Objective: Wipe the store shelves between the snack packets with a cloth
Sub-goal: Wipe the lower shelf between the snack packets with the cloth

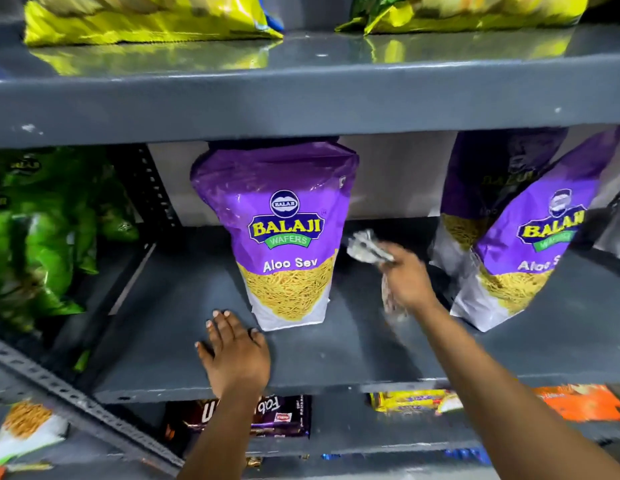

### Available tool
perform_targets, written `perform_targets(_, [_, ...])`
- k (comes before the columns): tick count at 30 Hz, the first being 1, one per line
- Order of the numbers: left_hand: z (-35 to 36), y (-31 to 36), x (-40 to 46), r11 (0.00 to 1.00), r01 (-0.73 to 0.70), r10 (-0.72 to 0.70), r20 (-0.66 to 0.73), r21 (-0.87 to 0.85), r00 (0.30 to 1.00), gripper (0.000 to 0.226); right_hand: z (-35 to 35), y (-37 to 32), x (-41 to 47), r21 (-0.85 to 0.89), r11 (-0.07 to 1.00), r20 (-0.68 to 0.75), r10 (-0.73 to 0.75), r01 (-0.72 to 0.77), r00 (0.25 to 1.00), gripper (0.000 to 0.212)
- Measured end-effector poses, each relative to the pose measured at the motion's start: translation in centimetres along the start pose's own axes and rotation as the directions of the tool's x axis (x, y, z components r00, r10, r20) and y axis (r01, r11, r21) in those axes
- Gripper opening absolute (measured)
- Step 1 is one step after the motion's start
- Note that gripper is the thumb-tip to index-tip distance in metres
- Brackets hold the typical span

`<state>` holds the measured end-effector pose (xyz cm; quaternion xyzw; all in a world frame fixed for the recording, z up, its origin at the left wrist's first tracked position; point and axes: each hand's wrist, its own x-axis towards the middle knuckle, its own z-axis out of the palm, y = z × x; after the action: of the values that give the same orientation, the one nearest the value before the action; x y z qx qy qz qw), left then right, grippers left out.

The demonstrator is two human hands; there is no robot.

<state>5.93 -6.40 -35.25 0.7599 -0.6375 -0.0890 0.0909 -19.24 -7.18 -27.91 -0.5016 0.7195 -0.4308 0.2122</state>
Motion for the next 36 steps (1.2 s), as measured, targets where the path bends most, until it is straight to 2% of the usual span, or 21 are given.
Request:
perform_targets(2, [0.1,0.0,0.1,1.0,0.004,-0.004,-0.023,0.019,1.0,0.058,1.1,-0.1,4.6,-0.095,0.995,0.058,0.012,-0.006,0.998,0.036])
perform_targets(5, [0.3,0.0,0.2,0.999,0.02,-0.019,-0.028,0.035,0.999,0.058,3.2,1.9,7.3,-0.102,0.992,0.292,0.097,-0.07,0.951,0.038])
perform_targets(6, [0.4,0.0,0.2,0.999,0.025,-0.024,-0.029,0.04,0.999,0.06,4.0,3.0,7.4,-0.115,0.992,0.339,0.08,-0.043,0.937,0.039])
perform_targets(9, [0.4,0.1,0.2,0.998,0.032,-0.03,-0.035,0.062,0.999,0.068,4.7,4.5,7.6,-0.082,0.996,0.387,0.06,-0.03,0.92,0.039])
perform_targets(13, [0.4,0.0,0.3,0.999,0.027,-0.027,-0.02,0.032,0.999,0.059,3.1,4.4,5.6,-0.148,0.989,0.53,0.102,-0.027,0.842,0.049])
perform_targets(16, [0.0,0.0,0.1,1.0,0.005,-0.005,-0.001,0.015,1.0,0.059,1.5,4.5,3.5,-0.072,0.989,0.617,0.144,-0.127,0.773,0.053])
perform_targets(18, [-0.1,-0.1,0.0,1.0,0.004,-0.004,0.005,0.005,1.0,0.06,0.5,4.0,3.4,-0.073,0.973,0.623,0.217,-0.22,0.752,0.052])
perform_targets(19, [-0.1,-0.1,0.0,1.0,0.008,-0.008,-0.002,0.001,1.0,0.063,0.2,3.2,3.7,-0.03,0.964,0.59,0.231,-0.265,0.774,0.05])
perform_targets(21, [0.0,0.0,0.1,1.0,0.012,-0.012,-0.013,-0.003,1.0,0.081,0.1,1.8,5.4,0.148,0.947,0.386,0.211,-0.287,0.898,0.041])
perform_targets(22, [0.1,0.0,0.1,1.0,0.013,-0.013,-0.02,-0.004,1.0,0.088,0.5,1.2,6.6,0.22,0.94,0.273,0.196,-0.26,0.942,0.038])
perform_targets(23, [0.3,-0.1,0.2,1.0,0.019,-0.02,-0.03,-0.004,0.999,0.092,1.1,0.6,7.3,0.268,0.937,0.228,0.166,-0.226,0.96,0.036])
perform_targets(26, [0.8,-0.5,0.4,1.0,0.02,-0.021,-0.053,-0.012,0.998,0.093,3.8,0.8,8.2,0.175,0.954,0.318,0.179,-0.243,0.931,0.036])
perform_targets(29, [0.9,-0.4,0.6,1.0,0.017,-0.017,-0.052,-0.002,0.999,0.094,4.7,1.8,8.9,-0.074,0.983,0.382,0.183,-0.167,0.906,0.035])
perform_targets(32, [0.6,-0.3,0.3,1.0,0.024,-0.023,-0.033,0.004,0.999,0.088,4.4,1.9,7.9,-0.052,0.979,0.445,0.201,-0.199,0.872,0.034])
perform_targets(36, [0.7,-0.4,0.4,0.999,0.02,-0.02,-0.005,0.03,1.0,0.065,3.3,2.3,5.0,-0.057,0.978,0.469,0.202,-0.199,0.86,0.042])
